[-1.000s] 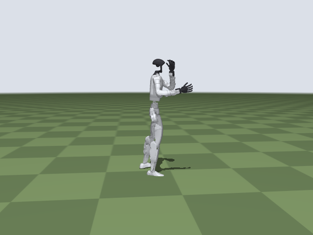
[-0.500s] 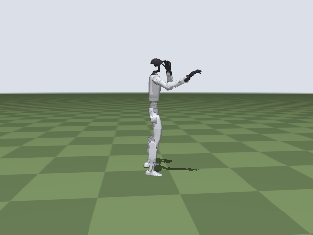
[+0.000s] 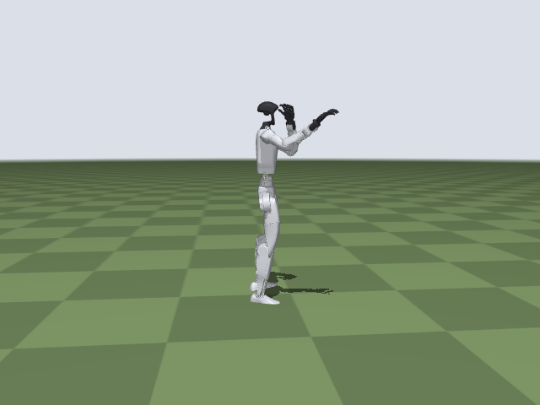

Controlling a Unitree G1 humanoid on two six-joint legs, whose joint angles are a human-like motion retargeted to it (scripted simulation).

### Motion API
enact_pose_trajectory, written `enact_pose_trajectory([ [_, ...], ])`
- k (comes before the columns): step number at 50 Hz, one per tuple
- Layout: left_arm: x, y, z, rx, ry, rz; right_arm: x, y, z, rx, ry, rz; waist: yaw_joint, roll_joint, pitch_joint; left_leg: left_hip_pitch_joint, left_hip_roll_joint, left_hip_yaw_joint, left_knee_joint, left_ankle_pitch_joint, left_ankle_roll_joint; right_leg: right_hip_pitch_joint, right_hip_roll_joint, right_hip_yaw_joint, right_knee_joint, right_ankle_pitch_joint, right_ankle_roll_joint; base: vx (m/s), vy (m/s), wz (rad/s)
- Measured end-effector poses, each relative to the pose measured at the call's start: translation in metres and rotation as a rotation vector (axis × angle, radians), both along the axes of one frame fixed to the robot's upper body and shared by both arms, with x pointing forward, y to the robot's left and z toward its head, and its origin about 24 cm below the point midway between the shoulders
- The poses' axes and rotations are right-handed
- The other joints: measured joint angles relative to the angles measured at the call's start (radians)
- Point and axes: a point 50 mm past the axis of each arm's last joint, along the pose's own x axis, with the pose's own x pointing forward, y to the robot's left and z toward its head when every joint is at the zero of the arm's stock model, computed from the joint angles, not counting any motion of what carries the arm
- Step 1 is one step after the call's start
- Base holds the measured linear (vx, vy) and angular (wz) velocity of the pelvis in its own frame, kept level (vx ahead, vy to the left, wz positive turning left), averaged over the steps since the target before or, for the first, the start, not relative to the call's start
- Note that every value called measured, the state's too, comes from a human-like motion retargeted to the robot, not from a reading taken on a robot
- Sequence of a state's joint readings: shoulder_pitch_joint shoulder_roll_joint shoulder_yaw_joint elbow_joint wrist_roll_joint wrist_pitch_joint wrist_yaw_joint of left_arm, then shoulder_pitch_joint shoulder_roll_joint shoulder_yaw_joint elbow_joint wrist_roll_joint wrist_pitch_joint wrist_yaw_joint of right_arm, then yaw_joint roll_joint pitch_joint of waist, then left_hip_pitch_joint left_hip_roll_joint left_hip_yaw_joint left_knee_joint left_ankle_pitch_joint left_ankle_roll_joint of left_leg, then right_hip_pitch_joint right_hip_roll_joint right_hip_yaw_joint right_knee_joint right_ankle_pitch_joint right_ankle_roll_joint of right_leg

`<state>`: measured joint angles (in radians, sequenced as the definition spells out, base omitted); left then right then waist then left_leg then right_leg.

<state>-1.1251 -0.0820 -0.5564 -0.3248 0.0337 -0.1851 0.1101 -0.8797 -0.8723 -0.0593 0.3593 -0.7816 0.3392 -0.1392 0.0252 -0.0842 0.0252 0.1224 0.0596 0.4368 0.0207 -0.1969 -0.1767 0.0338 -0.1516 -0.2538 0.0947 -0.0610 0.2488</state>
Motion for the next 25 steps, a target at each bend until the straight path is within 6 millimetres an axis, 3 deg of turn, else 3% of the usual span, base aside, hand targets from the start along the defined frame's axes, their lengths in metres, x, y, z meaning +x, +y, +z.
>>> enact_pose_trajectory([
  [4, 0.002, -0.001, 0.000, 0.011, 0.018, -0.007, 0.028, -0.023, -0.047, 0.228, 0.214, 0.019, 0.002, -0.010, -0.008, 0.012, 0.005, 0.019, -0.007, -0.007, -0.006, -0.003, 0.008, 0.016, 0.003, 0.003, 0.003, 0.01, 0.02, -0.16],
  [7, 0.002, -0.001, -0.001, 0.025, 0.016, -0.012, 0.035, -0.017, -0.052, 0.282, 0.255, 0.093, -0.001, -0.010, -0.009, 0.018, 0.005, 0.027, -0.010, -0.010, -0.005, -0.004, 0.010, 0.024, 0.003, 0.006, 0.006, 0.00, 0.00, 0.00],
  [10, 0.001, 0.003, 0.001, 0.004, 0.001, -0.002, 0.027, 0.004, -0.020, 0.144, 0.090, 0.129, -0.005, -0.009, -0.003, 0.022, 0.002, 0.032, -0.013, -0.012, 0.001, -0.005, 0.008, 0.030, 0.005, 0.007, 0.012, 0.00, 0.00, 0.00],
  [14, 0.002, 0.009, 0.001, -0.059, -0.027, 0.012, -0.012, 0.044, 0.033, -0.240, -0.216, 0.105, -0.005, -0.008, -0.002, 0.022, 0.004, 0.040, -0.015, -0.012, 0.000, -0.010, 0.013, 0.037, 0.001, 0.009, 0.013, 0.00, 0.00, 0.00],
  [17, 0.004, 0.008, -0.002, -0.049, -0.026, 0.012, -0.029, 0.056, 0.048, -0.335, -0.301, 0.086, -0.002, -0.013, -0.006, 0.021, 0.004, 0.044, -0.014, -0.013, 0.002, -0.010, 0.014, 0.041, -0.004, 0.012, 0.013, 0.00, 0.00, 0.00],
  [20, 0.005, 0.003, -0.003, -0.022, -0.008, 0.004, -0.020, 0.039, 0.039, -0.250, -0.235, 0.024, 0.003, -0.024, -0.004, 0.022, -0.001, 0.043, -0.013, -0.016, 0.005, -0.007, 0.008, 0.041, -0.004, 0.011, 0.013, 0.00, 0.00, 0.00],
  [22, 0.005, 0.000, -0.004, 0.007, 0.011, -0.011, -0.002, 0.022, 0.020, -0.108, -0.121, 0.025, 0.006, -0.030, -0.001, 0.025, -0.005, 0.041, -0.011, -0.019, 0.008, -0.003, 0.003, 0.040, -0.003, 0.011, 0.013, 0.00, 0.00, 0.00],
  [25, 0.005, -0.002, -0.004, 0.049, 0.035, -0.032, 0.022, 0.013, -0.008, 0.170, 0.009, 0.153, 0.010, -0.030, 0.002, 0.028, -0.004, 0.041, -0.008, -0.022, 0.009, 0.001, 0.003, 0.040, -0.003, 0.011, 0.008, 0.00, 0.00, 0.00],
])
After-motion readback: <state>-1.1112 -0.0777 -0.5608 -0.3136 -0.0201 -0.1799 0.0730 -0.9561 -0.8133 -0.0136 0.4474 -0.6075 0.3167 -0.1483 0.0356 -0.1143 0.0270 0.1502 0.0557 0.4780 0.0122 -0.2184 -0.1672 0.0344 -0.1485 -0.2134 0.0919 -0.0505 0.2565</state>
